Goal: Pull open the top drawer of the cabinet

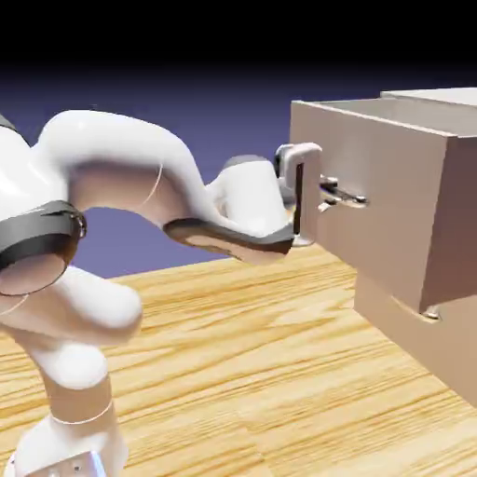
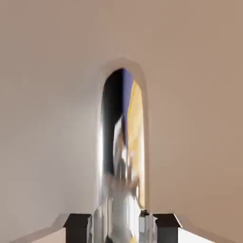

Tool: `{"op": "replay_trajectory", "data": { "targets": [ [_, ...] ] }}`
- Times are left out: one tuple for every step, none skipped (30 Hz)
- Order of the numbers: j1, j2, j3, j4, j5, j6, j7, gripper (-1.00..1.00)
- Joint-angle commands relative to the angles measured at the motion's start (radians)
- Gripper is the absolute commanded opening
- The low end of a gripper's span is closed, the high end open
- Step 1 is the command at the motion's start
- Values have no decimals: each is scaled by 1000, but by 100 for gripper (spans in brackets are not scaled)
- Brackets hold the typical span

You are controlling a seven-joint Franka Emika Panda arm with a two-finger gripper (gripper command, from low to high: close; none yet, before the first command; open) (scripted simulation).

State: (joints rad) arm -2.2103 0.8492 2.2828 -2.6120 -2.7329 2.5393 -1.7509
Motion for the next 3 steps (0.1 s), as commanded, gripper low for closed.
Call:
{"op": "replay_trajectory", "data": {
  "targets": [
    [0,0,0,0,0,0,0,100],
    [-36,33,27,-33,17,7,-17,100],
    [-72,66,54,-67,34,14,-34,100]
  ]
}}
